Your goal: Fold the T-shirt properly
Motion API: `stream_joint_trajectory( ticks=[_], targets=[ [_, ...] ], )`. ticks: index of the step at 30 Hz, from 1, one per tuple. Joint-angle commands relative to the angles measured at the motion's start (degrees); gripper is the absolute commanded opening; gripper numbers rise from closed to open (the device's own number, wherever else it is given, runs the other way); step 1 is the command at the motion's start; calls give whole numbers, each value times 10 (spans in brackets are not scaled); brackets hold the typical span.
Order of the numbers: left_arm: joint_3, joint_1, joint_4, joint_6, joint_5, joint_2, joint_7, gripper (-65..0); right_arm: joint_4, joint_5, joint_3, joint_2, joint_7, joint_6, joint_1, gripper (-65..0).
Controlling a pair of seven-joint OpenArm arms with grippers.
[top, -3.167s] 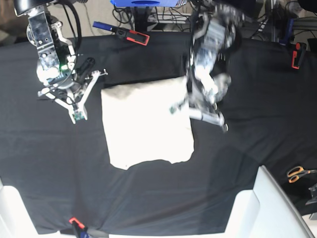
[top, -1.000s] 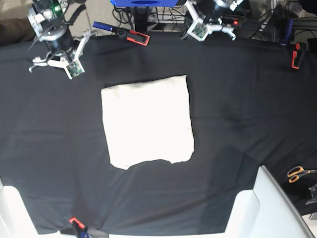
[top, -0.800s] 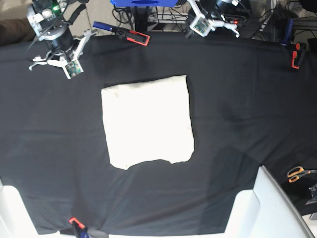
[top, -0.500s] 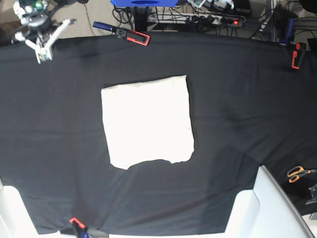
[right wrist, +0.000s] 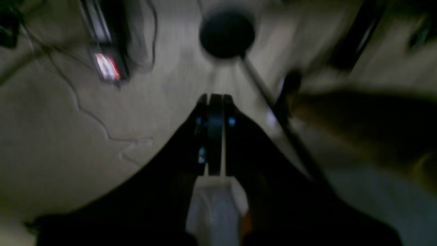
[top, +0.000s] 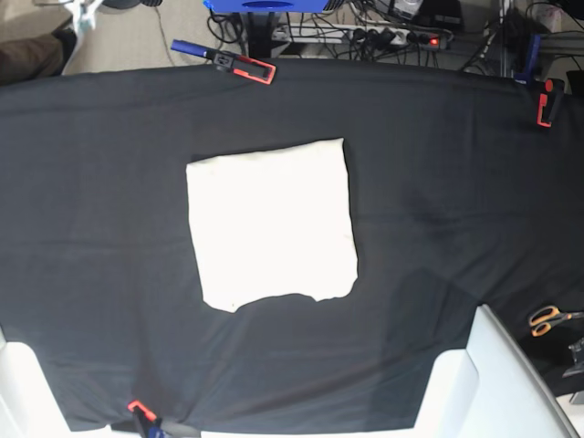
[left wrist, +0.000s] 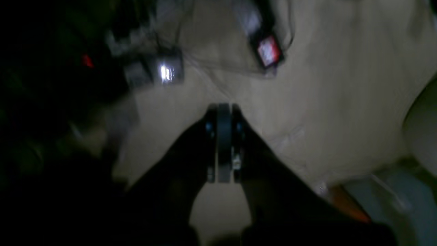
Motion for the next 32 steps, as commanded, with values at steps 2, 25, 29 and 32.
stream_joint_trajectory(
  ticks=[2,25,29,32],
  targets=[
    [0,-49,-96,-1,-3,4,-12,-650,-107,-3,1,0,16,15,55,-638],
    [-6,-299,-486,-1,-3,47,-182,-650,-478,-2,2,-71,377,111,192,-629],
    [-6,-308,-487,-1,-3,47,-182,-650,-477,-1,3,-71,377,111,196,-629],
    [-6,-309,-486,-1,-3,47,-182,-650,-477,-1,4,-72,378,111,200,-629]
  ],
)
